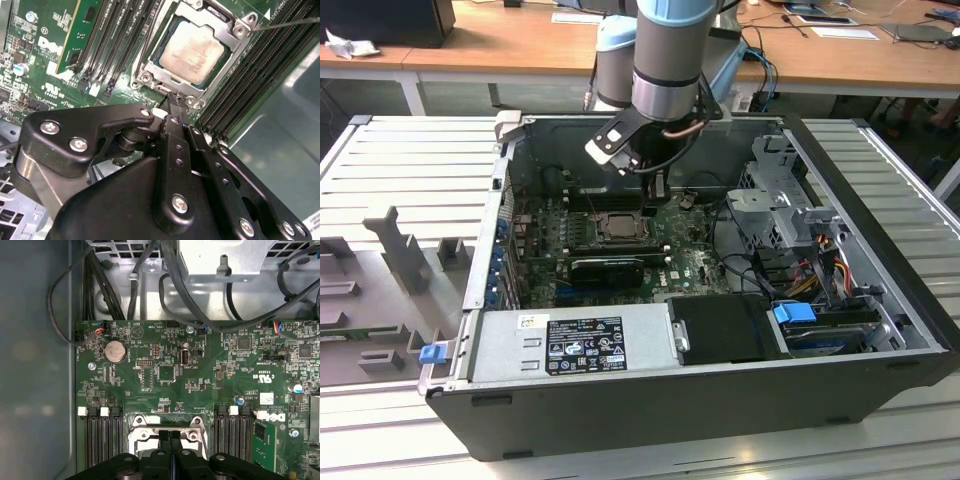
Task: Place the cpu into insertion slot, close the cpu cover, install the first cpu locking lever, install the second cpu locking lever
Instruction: 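Close the cpu cover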
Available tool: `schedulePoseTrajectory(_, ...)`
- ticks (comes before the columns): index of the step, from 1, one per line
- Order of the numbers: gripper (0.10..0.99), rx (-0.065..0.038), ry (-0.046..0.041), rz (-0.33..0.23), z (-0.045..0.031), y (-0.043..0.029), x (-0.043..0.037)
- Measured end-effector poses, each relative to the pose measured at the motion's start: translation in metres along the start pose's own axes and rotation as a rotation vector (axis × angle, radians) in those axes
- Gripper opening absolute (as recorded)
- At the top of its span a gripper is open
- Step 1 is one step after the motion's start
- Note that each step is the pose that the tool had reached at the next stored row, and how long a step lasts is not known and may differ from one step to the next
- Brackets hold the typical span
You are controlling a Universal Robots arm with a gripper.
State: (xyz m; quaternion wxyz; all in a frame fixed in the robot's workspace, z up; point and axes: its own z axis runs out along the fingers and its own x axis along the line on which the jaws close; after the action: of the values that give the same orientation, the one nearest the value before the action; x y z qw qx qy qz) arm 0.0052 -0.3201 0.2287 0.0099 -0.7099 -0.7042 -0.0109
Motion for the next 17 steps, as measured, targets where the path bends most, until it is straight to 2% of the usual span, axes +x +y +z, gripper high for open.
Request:
schedulePoseTrajectory(2,0.106,-0.004,0.0000,-0.001,0.0034,-0.0039,-0.0002)
schedulePoseTrajectory(5,0.106,-0.006,0.0000,-0.013,0.0130,-0.0062,-0.0004)
schedulePoseTrajectory(6,0.106,-0.006,0.0001,-0.016,0.0140,-0.0082,-0.0005)
schedulePoseTrajectory(12,0.106,-0.006,0.0006,-0.022,0.0144,-0.0234,-0.0006)
schedulePoseTrajectory(17,0.106,-0.007,0.0005,-0.022,0.0144,-0.0299,-0.0006)
